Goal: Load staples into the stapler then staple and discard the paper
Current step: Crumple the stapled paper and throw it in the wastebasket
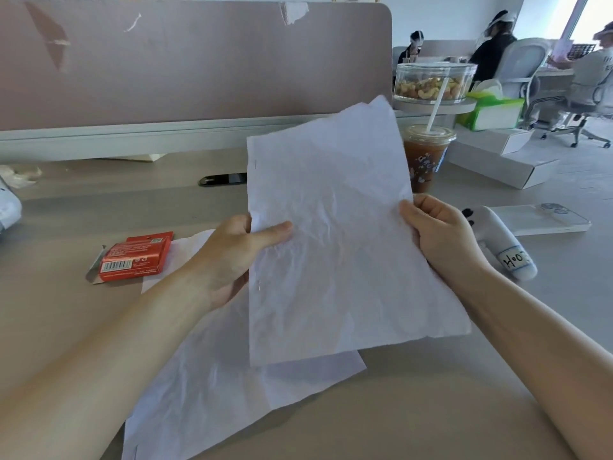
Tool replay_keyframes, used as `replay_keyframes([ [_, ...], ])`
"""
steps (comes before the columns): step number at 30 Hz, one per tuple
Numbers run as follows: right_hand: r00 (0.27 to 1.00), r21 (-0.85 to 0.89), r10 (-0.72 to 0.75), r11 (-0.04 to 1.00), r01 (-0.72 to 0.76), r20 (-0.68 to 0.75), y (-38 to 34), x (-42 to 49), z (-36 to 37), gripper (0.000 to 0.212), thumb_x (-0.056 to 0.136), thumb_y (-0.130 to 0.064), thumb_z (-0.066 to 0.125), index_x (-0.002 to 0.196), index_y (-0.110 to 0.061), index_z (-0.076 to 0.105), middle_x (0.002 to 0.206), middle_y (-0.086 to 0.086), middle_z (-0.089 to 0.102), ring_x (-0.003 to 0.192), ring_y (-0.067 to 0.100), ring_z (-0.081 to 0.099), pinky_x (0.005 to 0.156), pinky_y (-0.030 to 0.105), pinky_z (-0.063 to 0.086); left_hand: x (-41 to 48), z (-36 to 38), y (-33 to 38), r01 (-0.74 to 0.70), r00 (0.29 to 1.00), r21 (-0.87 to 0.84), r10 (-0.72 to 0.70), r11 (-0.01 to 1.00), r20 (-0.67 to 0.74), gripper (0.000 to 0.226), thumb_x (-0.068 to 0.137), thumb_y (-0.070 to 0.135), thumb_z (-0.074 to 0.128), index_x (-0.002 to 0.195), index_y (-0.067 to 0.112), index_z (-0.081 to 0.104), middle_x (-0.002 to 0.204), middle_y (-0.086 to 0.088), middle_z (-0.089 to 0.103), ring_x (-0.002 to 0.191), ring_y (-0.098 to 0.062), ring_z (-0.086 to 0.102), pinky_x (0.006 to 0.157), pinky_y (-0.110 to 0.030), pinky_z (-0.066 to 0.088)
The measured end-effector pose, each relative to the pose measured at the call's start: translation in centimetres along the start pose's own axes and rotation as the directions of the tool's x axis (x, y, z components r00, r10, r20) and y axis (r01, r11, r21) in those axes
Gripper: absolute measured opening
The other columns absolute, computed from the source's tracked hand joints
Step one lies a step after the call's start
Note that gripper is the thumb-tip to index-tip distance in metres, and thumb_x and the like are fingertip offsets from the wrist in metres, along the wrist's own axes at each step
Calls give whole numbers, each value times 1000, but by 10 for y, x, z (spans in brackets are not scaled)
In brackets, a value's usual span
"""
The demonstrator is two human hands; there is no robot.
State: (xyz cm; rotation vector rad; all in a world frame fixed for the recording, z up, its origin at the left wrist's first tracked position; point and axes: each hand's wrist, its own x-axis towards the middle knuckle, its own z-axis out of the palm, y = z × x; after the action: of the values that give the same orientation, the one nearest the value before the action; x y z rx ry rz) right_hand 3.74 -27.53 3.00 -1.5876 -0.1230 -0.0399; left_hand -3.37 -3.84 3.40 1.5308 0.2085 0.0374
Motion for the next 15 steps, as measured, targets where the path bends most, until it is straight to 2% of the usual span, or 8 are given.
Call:
replay_keyframes([
  [2,993,101,43,993,-54,107,-1,-3,0,12,94,-17,60,91,-14,71,81,5,75,68,18,69,68,33,59,1,0,0,-25,999,11,25,1000,-32,24,92,16,64,112,3,69,106,-11,76,95,-23,74,76,-30,60],
  [4,983,124,38,990,-61,180,-2,-4,-1,11,93,-10,61,97,-11,71,92,10,77,79,24,72,78,40,59,-1,-1,1,-40,998,18,41,999,-41,22,93,13,62,111,2,69,105,-12,76,92,-24,74,73,-29,61],
  [7,980,104,3,994,-24,197,-3,-3,-3,22,91,-1,57,101,-12,73,101,15,75,88,31,71,86,47,55,0,-2,1,-67,998,-10,67,998,-20,17,94,8,59,107,4,69,95,-8,77,83,-21,75,64,-27,60],
  [9,976,128,-17,992,-11,215,-4,-3,-3,27,91,3,54,100,-12,75,101,16,75,88,30,71,87,46,55,-2,-1,2,-93,996,-48,92,995,-9,13,94,5,56,98,5,69,85,-3,78,75,-16,75,60,-23,58],
  [11,972,160,-31,987,-7,234,-4,-4,-3,29,92,4,53,93,-12,77,95,13,77,86,27,72,84,43,57,-4,1,3,-102,994,-71,104,992,17,17,94,1,54,89,6,70,76,0,77,68,-14,73,56,-19,56],
  [13,967,167,-60,986,18,248,-3,-5,-5,31,90,3,55,79,-14,78,82,6,76,75,24,71,73,40,56,-7,0,3,-89,995,-76,92,993,31,31,95,-1,47,77,10,70,66,2,74,56,-10,69,48,-15,52],
  [15,957,149,-89,988,49,275,-2,-4,-9,27,82,2,60,69,-16,76,69,1,70,64,20,64,64,35,50,-7,-4,4,-49,997,-115,56,992,57,43,95,2,36,65,14,65,68,-5,64,51,-11,63,49,-18,50],
])
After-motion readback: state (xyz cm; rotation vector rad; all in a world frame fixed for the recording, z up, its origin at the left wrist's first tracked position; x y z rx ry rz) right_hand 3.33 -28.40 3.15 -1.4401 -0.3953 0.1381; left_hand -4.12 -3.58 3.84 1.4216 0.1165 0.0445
